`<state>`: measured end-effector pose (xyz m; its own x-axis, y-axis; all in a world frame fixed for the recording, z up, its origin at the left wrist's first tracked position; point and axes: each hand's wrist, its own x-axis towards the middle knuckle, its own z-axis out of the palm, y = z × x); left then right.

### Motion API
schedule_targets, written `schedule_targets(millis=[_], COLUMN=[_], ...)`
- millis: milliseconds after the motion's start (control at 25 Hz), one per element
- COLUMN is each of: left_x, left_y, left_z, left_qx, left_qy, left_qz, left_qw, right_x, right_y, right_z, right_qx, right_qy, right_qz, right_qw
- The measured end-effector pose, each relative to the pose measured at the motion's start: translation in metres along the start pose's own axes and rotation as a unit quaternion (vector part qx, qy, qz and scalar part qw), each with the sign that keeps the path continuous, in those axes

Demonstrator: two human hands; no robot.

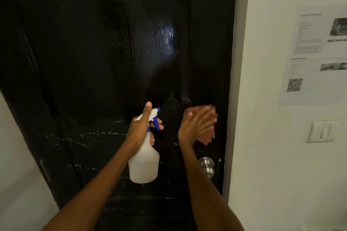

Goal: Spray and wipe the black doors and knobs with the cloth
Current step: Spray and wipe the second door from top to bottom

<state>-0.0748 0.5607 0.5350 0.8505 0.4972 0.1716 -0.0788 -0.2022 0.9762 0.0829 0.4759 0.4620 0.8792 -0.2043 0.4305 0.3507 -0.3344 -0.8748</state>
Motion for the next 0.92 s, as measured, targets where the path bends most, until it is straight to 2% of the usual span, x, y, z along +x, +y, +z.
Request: schedule_targets(millis=[80,160,280,480,600,680,920], left_x=[0.002,0.005,0.011,0.008,0.006,0.007,0.011], left_y=[0.004,0.004,0.002,-0.01,-0.013,-0.014,-0.011], left_z=[-0.002,-0.004,-0.007,-0.003,-0.001,-0.001,0.001], left_qx=[0.003,0.006,-0.004,-0.016,-0.008,-0.006,-0.015], left_qy=[0.007,0.011,0.013,0.012,0.004,0.005,0.013], left_qz=[0.001,0.002,0.001,-0.016,-0.027,-0.021,-0.017], left_qw=[1.0,1.0,1.0,1.0,1.0,1.0,1.0], right_x=[0.019,0.044,0.053,-0.014,-0.041,-0.033,0.051], right_y=[-0.021,-0.054,-0.037,0.095,0.136,0.121,-0.011], right_z=[0.003,0.004,0.005,0.002,-0.004,-0.001,-0.006], right_qx=[-0.082,-0.147,-0.186,-0.222,-0.254,-0.243,-0.221], right_qy=[0.004,0.001,-0.007,-0.137,-0.199,-0.19,-0.032], right_qz=[-0.116,-0.268,-0.368,-0.291,-0.259,-0.252,-0.322], right_qw=[0.99,0.952,0.911,0.92,0.91,0.917,0.92])
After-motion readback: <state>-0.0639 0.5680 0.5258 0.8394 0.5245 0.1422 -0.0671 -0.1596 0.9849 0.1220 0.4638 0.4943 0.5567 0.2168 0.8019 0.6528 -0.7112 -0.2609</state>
